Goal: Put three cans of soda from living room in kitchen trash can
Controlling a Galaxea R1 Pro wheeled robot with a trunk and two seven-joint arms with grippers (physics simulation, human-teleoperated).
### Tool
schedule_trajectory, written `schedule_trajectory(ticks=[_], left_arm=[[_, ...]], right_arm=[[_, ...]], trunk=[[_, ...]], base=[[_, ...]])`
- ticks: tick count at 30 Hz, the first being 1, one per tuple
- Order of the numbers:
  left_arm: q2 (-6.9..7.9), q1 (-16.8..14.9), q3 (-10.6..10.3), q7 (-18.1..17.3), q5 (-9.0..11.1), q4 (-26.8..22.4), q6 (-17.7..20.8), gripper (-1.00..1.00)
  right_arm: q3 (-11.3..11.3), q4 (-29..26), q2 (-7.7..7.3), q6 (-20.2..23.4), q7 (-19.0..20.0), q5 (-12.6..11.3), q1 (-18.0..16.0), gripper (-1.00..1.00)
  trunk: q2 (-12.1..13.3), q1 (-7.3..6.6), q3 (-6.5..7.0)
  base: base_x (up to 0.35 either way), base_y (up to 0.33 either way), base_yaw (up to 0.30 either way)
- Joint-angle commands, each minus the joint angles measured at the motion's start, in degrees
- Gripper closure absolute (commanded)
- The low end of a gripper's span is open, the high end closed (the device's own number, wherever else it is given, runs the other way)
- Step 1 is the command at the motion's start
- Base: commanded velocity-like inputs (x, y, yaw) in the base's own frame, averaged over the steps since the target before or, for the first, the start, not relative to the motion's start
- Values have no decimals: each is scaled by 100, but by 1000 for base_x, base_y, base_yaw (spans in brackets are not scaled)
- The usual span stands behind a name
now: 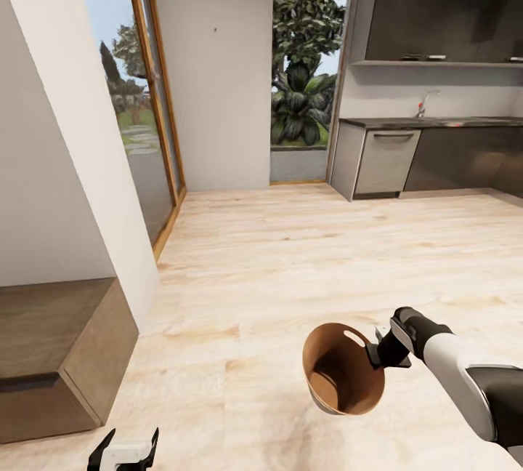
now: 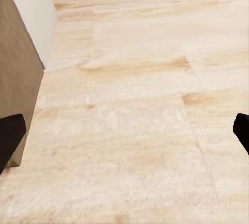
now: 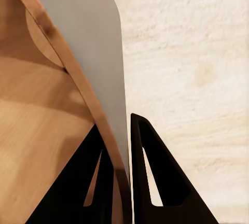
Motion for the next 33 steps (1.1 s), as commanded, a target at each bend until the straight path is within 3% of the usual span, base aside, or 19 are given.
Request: schedule_trajectory(ticks=[1, 26, 33], left_arm=[[0, 0, 0, 0, 0, 0, 0, -100], [0, 0, 0, 0, 0, 5, -5, -100], [0, 0, 0, 0, 5, 8, -7, -100]], right_arm=[[-93, -2, 18, 11, 23, -109, 16, 100], [-59, 49, 216, 45, -3, -69, 374, 100], [-62, 40, 273, 27, -20, 194, 476, 100]], trunk=[[41, -23, 19], [1044, -572, 468], [1325, -726, 593]], base=[[0, 0, 0], [0, 0, 0], [0, 0, 0]])
